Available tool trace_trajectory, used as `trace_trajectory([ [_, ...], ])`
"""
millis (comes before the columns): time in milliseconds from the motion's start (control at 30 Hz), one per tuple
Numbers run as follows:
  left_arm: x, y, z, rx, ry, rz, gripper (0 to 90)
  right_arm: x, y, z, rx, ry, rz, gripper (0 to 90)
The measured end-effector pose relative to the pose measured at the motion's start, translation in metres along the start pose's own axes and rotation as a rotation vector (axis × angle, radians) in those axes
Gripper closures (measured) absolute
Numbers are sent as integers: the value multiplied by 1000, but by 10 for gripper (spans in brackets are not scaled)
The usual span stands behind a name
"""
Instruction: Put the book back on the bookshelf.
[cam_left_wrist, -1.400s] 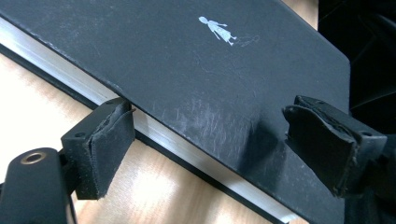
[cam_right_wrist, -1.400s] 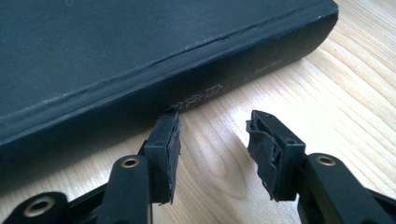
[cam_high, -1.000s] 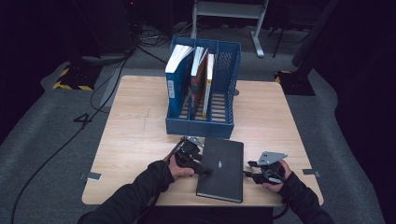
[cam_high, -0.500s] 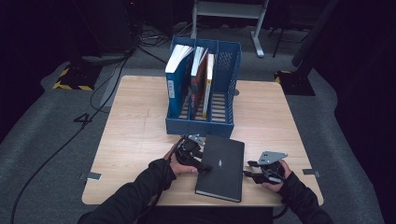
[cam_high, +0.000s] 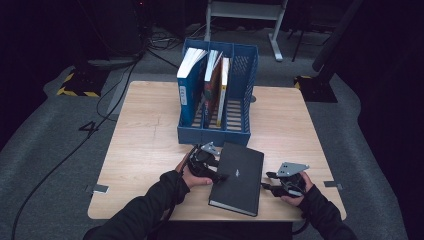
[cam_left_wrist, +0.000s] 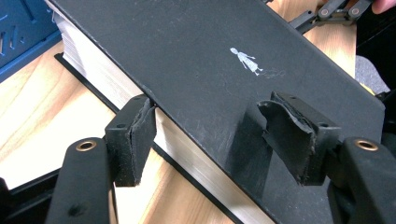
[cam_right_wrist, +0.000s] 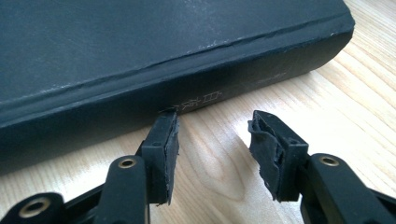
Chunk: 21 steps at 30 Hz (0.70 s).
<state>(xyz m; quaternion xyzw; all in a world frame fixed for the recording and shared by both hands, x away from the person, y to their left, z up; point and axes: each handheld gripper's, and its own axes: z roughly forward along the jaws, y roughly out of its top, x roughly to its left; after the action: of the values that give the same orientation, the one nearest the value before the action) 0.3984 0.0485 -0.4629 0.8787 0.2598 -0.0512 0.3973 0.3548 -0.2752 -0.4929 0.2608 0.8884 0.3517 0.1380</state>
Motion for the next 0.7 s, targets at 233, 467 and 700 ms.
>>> trace_trajectory([
  [233,12,2,6,6,-18,-62,417,-2,-1,0,-6,-6,14,519],
  [467,0,7,-10,-130,-20,-11,489,-3,-3,1,-23,-1,32,519],
  [700,4,9,-9,-140,-99,-41,548,-5,-5,2,-41,3,47,519],
])
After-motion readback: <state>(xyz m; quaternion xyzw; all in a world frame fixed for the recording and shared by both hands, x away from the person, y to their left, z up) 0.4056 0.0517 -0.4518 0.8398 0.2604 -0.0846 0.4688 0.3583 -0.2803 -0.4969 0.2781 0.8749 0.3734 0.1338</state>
